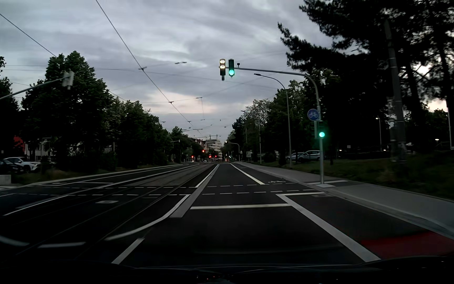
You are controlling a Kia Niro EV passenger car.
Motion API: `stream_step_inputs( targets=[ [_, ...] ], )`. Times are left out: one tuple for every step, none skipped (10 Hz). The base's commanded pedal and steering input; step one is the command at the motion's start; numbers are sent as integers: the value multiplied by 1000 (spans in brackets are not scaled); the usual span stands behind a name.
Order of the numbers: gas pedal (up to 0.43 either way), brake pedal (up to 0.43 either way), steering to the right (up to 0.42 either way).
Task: Follow the waypoints while adhering to traffic rules and regulations
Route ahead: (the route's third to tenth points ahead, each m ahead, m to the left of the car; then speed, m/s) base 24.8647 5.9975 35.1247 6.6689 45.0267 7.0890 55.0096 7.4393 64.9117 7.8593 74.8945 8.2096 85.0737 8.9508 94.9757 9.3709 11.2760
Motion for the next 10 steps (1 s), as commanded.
stream_step_inputs(
  targets=[
    [138, 0, -12],
    [138, 0, -12],
    [138, 0, -12],
    [138, 0, -11],
    [138, 0, -11],
    [138, 0, -11],
    [150, 0, -10],
    [150, 0, -9],
    [150, 0, -8],
    [150, 0, -7]
  ],
)
